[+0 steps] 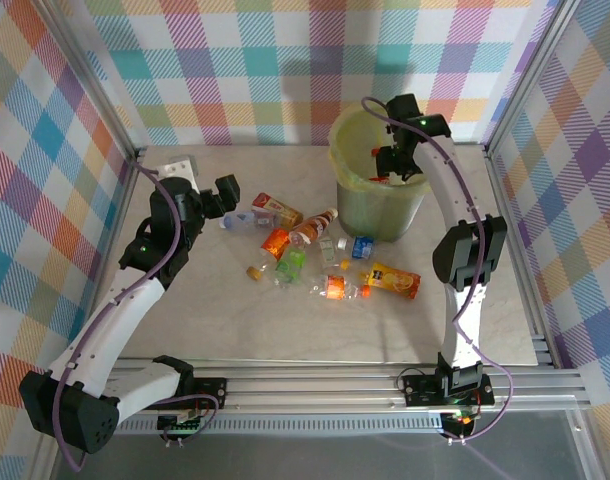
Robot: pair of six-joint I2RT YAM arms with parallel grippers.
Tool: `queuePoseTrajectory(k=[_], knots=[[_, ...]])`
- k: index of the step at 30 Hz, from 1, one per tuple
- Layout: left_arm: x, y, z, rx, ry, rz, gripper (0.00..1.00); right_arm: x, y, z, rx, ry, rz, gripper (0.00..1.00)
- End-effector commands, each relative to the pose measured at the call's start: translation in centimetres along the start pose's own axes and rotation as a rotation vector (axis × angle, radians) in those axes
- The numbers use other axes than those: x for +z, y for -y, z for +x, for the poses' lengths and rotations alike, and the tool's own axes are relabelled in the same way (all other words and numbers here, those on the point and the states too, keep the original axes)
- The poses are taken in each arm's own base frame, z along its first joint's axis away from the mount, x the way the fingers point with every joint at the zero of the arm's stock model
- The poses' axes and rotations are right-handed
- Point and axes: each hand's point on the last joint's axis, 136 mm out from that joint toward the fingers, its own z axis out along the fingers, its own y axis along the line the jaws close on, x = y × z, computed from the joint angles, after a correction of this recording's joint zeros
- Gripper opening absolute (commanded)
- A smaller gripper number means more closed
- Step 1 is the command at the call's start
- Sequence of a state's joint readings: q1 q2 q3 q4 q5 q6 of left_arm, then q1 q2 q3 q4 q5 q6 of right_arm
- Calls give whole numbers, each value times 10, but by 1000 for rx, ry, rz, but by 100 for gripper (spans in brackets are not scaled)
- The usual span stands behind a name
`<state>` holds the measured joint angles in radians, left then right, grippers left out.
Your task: Put the plastic bottles in the bin
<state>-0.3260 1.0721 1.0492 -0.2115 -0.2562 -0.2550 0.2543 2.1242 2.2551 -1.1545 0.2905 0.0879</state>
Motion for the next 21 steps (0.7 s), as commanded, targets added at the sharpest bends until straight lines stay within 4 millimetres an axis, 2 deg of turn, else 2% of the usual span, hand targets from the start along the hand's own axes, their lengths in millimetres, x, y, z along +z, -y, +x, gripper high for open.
queuePoseTrajectory(k=[1,7,13,18,21], knots=[[2,-7,4,-22,-9,-28,100,-24,3,-11,21,51,-29,76],[8,-9,12,-32,-43,-32,100,-70,5,-21,30,134,-70,90],[18,-16,29,-61,-112,-40,100,-121,-3,-21,28,217,-159,100],[29,-23,46,-98,-176,-28,100,-161,-20,-17,-4,285,-213,100],[33,-32,64,-120,-251,-38,100,-187,-30,-11,-27,332,-223,100]])
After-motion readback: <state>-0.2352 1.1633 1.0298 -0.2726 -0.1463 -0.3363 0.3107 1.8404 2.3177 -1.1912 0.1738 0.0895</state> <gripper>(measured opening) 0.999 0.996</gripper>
